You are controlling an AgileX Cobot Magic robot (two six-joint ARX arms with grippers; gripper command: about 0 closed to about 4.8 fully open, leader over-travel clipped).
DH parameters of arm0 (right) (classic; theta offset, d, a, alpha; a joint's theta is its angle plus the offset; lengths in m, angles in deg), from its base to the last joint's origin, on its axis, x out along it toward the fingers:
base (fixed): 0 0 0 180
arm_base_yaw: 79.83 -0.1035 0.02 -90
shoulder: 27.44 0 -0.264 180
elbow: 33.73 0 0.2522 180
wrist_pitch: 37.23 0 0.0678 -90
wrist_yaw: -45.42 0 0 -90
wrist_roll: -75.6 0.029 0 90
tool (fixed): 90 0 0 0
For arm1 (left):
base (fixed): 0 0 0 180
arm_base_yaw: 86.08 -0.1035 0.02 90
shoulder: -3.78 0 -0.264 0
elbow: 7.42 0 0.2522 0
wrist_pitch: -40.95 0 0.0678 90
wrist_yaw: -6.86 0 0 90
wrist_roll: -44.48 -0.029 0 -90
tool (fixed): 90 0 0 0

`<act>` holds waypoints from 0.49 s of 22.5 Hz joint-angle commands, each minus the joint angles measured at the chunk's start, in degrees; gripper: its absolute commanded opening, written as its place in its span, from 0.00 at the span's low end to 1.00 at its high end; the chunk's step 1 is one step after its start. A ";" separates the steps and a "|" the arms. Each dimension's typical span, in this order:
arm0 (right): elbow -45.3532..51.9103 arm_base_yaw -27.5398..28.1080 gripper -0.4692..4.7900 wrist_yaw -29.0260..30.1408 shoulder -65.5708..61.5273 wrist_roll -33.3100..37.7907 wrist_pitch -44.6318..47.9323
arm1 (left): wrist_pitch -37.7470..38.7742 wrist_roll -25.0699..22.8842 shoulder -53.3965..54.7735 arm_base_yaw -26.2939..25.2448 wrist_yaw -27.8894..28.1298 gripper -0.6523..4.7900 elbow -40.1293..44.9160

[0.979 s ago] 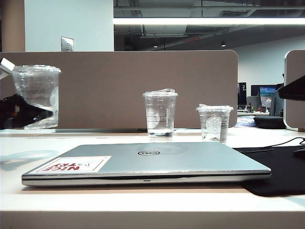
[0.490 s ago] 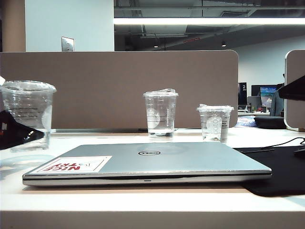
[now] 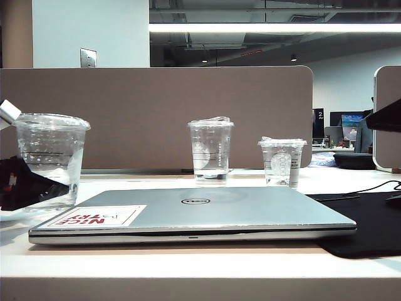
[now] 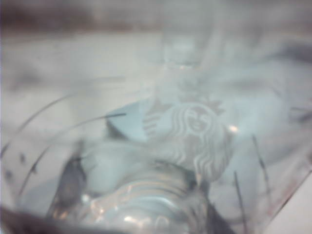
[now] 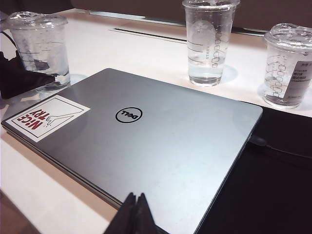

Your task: Pick up the coffee cup on the left and place it on the left side of the laptop.

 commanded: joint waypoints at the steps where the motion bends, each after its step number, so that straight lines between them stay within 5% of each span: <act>1: 0.24 -0.07 0.08 -0.07 -0.02 0.22 1.01 | -2.19 -1.22 -0.42 -0.46 1.64 0.69 0.22; 11: 0.24 -0.07 0.08 -0.07 -0.02 0.22 1.01 | 0.57 -4.66 -0.33 -0.79 5.40 0.69 0.22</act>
